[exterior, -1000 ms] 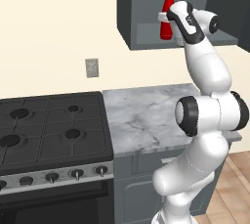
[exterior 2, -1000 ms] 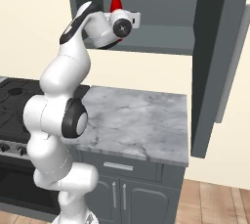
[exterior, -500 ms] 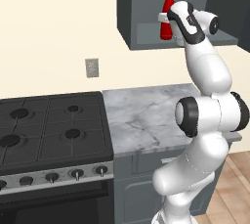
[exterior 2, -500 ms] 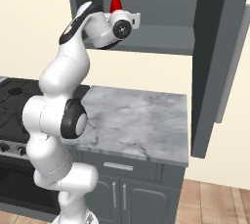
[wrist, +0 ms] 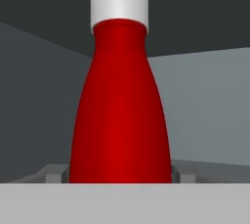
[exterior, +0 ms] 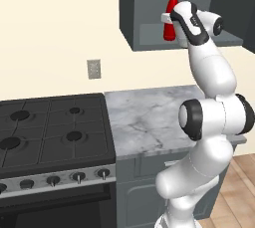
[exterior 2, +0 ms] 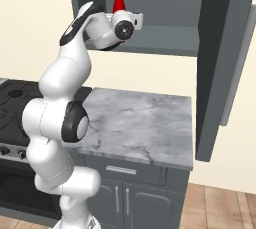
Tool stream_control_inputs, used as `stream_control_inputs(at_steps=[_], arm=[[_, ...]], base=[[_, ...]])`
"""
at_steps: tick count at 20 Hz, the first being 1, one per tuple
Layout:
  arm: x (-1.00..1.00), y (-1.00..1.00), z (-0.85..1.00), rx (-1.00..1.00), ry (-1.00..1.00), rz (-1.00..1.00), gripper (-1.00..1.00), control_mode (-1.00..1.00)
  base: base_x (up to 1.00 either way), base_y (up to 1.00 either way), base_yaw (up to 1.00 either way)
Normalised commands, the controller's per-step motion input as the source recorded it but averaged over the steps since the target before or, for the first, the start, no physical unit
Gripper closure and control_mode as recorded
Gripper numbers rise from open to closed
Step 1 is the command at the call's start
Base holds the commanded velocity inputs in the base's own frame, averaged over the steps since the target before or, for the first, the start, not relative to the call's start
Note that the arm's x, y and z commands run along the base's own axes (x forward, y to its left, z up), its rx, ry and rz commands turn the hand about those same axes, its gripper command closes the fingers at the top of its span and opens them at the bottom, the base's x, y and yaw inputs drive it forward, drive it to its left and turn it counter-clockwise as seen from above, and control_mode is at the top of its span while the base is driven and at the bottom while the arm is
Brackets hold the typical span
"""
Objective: Pick the water bottle from the counter and place it in the open cabinet.
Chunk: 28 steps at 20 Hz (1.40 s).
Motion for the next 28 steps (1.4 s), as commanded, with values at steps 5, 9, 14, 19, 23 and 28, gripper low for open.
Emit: stream_control_inputs(at_steps=[5,9,14,19,23,28], arm=[[0.0,-0.05,-0.07,0.0,0.0,0.0,-1.0,-1.0],[-0.07,-0.05,-0.05,0.0,0.0,0.0,-1.0,-1.0],[-0.15,-0.07,-0.01,0.0,0.0,0.0,-1.0,-1.0],[-0.3,-0.13,0.0,0.0,0.0,-0.04,-1.0,-1.0],[-0.37,-0.09,0.0,0.0,0.0,-0.03,-1.0,-1.0],[-0.38,-0.02,0.02,0.0,0.02,-0.01,-1.0,-1.0]], base=[[0.0,0.0,0.0],[0.0,0.0,0.0],[0.0,0.0,0.0],[0.0,0.0,0.0],[0.0,0.0,0.0],[0.0,0.0,0.0]])
